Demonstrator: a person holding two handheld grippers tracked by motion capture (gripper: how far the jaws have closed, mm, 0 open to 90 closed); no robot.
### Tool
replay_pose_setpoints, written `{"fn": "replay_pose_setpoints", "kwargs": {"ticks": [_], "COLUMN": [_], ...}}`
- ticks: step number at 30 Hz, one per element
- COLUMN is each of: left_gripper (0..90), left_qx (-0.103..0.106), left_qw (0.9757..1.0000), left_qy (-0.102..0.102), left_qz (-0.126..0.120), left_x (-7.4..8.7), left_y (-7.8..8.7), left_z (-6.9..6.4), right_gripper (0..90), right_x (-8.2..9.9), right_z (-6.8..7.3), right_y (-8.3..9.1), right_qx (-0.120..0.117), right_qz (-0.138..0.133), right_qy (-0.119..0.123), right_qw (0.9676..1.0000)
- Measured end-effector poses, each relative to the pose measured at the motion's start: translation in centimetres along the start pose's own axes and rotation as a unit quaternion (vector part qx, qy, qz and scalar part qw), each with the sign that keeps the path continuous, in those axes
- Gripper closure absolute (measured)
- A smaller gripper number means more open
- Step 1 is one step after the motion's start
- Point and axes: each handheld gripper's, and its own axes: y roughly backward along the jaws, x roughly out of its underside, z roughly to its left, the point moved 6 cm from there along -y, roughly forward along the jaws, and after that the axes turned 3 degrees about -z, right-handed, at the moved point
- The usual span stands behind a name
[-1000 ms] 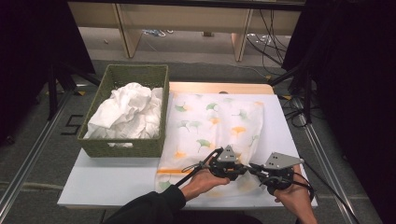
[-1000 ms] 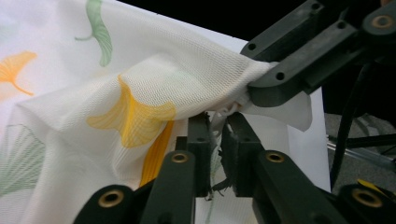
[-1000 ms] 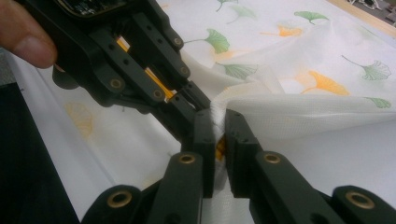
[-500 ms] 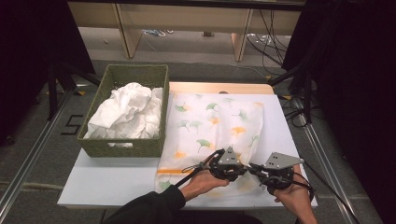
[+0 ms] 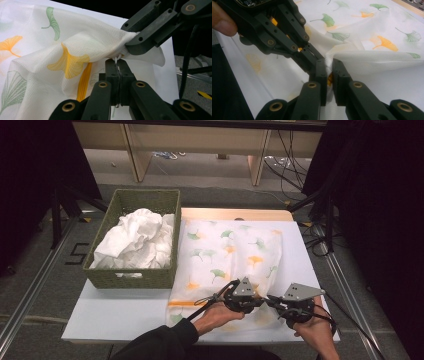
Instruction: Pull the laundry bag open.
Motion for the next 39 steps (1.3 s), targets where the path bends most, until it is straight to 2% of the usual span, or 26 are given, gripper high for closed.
{"fn": "replay_pose_setpoints", "kwargs": {"ticks": [5, 7, 9, 10, 14, 19, 20, 22, 23, 24, 25, 26, 27, 29, 30, 31, 32, 33, 34, 35, 37, 38, 39], "left_gripper": [86.3, 86.1, 87.9, 88.2, 88.9, 89.1, 89.1, 89.1, 89.1, 89.1, 89.2, 89.2, 89.2, 89.2, 89.2, 89.2, 89.2, 89.2, 89.2, 89.2, 89.2, 89.2, 89.2], "left_qx": [0.002, 0.002, 0.004, -0.002, -0.001, -0.008, -0.01, -0.008, -0.013, -0.014, -0.016, -0.018, -0.025, -0.026, -0.03, -0.029, -0.032, -0.03, -0.033, -0.036, -0.036, -0.034, -0.034], "left_qw": [1.0, 1.0, 1.0, 1.0, 1.0, 0.9999, 0.9999, 0.9999, 0.9998, 0.9997, 0.9995, 0.9995, 0.9988, 0.9988, 0.9983, 0.9986, 0.9979, 0.9983, 0.9979, 0.997, 0.9969, 0.9971, 0.9971], "left_qy": [0.0, 0.0, 0.007, 0.007, 0.008, -0.002, -0.002, -0.008, -0.009, -0.015, -0.024, -0.022, -0.034, -0.034, -0.036, -0.031, -0.038, -0.032, -0.035, -0.044, -0.045, -0.046, -0.046], "left_qz": [0.0, 0.002, -0.002, -0.003, -0.002, 0.007, 0.006, 0.01, 0.009, 0.012, 0.017, 0.016, 0.023, 0.025, 0.033, 0.031, 0.041, 0.039, 0.044, 0.053, 0.054, 0.05, 0.05], "left_x": [0.1, 0.1, 0.1, 0.1, 0.1, 0.1, 0.1, 0.2, 0.1, 0.1, 0.0, 0.0, 0.0, 0.1, 0.4, 0.4, 0.6, 0.7, 0.8, 0.9, 0.9, 0.9, 0.9], "left_y": [-0.1, -0.1, -0.2, -0.2, -0.1, -0.1, -0.3, -0.4, -0.6, -0.6, -0.6, -0.8, -0.9, -1.1, -1.2, -1.2, -1.1, -1.2, -1.1, -1.0, -1.0, -1.0, -1.0], "left_z": [-0.1, -0.1, -0.1, 0.0, 0.0, 0.0, 0.0, 0.2, 0.1, 0.1, 0.3, 0.3, 0.6, 0.7, 1.1, 1.1, 1.5, 1.4, 1.5, 1.7, 1.7, 1.6, 1.6], "right_gripper": [85.3, 85.3, 85.3, 85.4, 85.4, 85.7, 86.2, 86.3, 86.3, 86.3, 86.3, 86.4, 86.4, 86.3, 86.4, 86.3, 86.4, 86.3, 86.3, 86.3, 86.3, 86.3, 86.3], "right_x": [0.0, -0.1, -0.1, -0.1, 0.0, 0.0, -0.1, -0.1, -0.2, -0.2, -0.2, -0.1, -0.1, -0.1, -0.2, -0.2, -0.1, 0.0, 0.2, 0.3, 0.4, 0.7, 0.7], "right_z": [0.1, 0.1, 0.1, 0.1, 0.1, 0.1, 0.1, 0.4, 0.1, 0.1, 0.2, 0.1, 0.0, 0.0, -0.4, -0.4, -0.7, -0.8, -1.1, -1.1, -1.4, -1.6, -1.6], "right_y": [0.0, -0.1, 0.0, 0.0, 0.0, -0.1, 0.0, 0.0, 0.1, 0.1, 0.1, 0.1, 0.2, 0.3, 0.6, 0.8, 0.9, 1.0, 1.1, 1.2, 1.2, 1.5, 1.5], "right_qx": [-0.008, -0.007, -0.004, -0.005, -0.007, -0.004, 0.007, 0.007, 0.014, 0.014, 0.012, 0.012, 0.013, 0.018, 0.022, 0.025, 0.026, 0.029, 0.03, 0.032, 0.035, 0.039, 0.039], "right_qz": [-0.004, -0.005, -0.005, -0.004, -0.005, -0.004, 0.001, 0.003, 0.006, 0.006, 0.006, 0.004, 0.003, 0.003, 0.001, 0.001, -0.001, -0.002, -0.003, -0.002, -0.003, 0.0, 0.0], "right_qy": [-0.008, -0.004, -0.005, -0.01, -0.006, -0.006, 0.001, -0.006, 0.009, 0.009, -0.001, -0.002, -0.003, -0.009, -0.003, -0.009, -0.006, -0.01, -0.008, -0.019, -0.011, -0.023, -0.023], "right_qw": [0.9999, 1.0, 1.0, 0.9999, 0.9999, 1.0, 1.0, 1.0, 0.9998, 0.9998, 0.9999, 0.9999, 0.9999, 0.9998, 0.9998, 0.9996, 0.9996, 0.9995, 0.9995, 0.9993, 0.9993, 0.999, 0.999]}}
